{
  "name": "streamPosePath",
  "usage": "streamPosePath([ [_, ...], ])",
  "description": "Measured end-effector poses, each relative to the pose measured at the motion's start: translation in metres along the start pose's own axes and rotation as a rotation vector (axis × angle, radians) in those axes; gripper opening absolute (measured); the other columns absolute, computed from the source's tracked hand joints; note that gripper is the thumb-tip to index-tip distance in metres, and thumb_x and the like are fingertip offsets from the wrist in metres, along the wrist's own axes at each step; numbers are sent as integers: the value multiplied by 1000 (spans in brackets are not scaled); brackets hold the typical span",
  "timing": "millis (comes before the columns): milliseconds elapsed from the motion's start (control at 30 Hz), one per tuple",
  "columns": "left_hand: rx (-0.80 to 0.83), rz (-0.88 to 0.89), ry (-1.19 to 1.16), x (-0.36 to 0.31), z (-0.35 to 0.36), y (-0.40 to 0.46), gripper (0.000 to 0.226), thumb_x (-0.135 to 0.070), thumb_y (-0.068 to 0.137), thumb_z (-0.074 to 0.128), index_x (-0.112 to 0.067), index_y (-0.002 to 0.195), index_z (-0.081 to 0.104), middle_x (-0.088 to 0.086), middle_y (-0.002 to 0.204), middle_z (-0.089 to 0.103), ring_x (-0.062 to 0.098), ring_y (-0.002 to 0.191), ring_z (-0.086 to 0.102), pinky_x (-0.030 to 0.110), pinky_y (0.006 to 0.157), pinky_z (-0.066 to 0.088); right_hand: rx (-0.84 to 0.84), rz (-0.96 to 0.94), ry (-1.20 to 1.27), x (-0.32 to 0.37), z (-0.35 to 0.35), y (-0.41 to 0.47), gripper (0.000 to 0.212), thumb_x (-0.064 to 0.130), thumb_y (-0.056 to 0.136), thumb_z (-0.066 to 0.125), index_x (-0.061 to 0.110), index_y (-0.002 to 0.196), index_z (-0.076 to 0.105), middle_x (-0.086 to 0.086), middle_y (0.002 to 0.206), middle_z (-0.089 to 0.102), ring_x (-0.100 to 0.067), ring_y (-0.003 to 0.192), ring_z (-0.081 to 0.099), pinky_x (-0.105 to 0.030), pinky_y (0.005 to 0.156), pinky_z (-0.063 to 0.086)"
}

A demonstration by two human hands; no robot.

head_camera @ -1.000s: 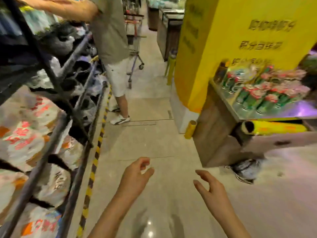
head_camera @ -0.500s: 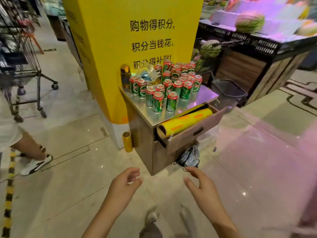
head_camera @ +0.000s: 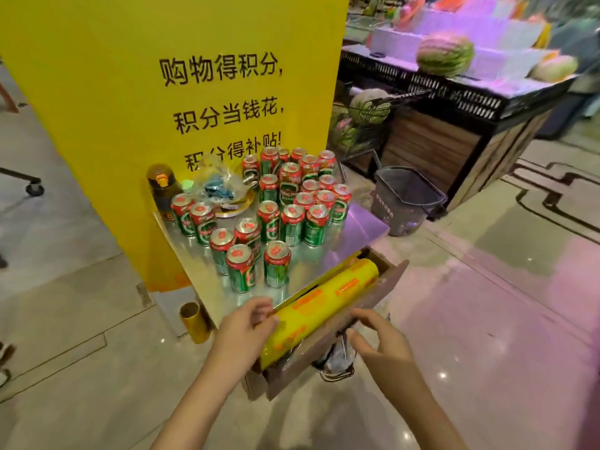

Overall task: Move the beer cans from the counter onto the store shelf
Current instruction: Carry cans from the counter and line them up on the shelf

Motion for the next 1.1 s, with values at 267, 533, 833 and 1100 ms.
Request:
streamPosePath([
  [267,-65,37,-23,-53,49,123,25,-15,86,64,-25,108,57,-9,104,63,4,97,58,26,89,46,75,-101,18,-23,-41,146,21,19,89,63,22,109,61,7,106,63,-8,92,58,-5,75,39],
  [533,-313,-107,-14,-70,55,205,27,-17,85,66,-17,112,61,-5,104,65,10,98,60,21,79,46,228,-199,88,-8,-75,310,32,35,75,57,28,107,56,16,106,61,4,100,54,-10,88,39],
  [833,-349,-207,95,-74,42,300,44,-25,82,70,-17,122,55,-2,111,60,15,105,58,33,90,47,250,-96,68,-2,-70,479,57,14,84,68,9,135,41,-6,131,50,-17,118,47,-32,98,39],
  [1100,-247,-95,220,-75,45,405,82,-29,73,78,-9,140,34,8,142,43,20,129,41,25,99,32,279,29,111,-2,-36,561,89,15,79,74,10,147,18,-11,152,27,-25,137,31,-36,108,32],
])
Point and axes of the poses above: each hand's wrist, its own y-axis towards the middle knuckle, its own z-axis out of the palm, x = y × z, the point moved 1 cm from there along y, towards the middle knuckle
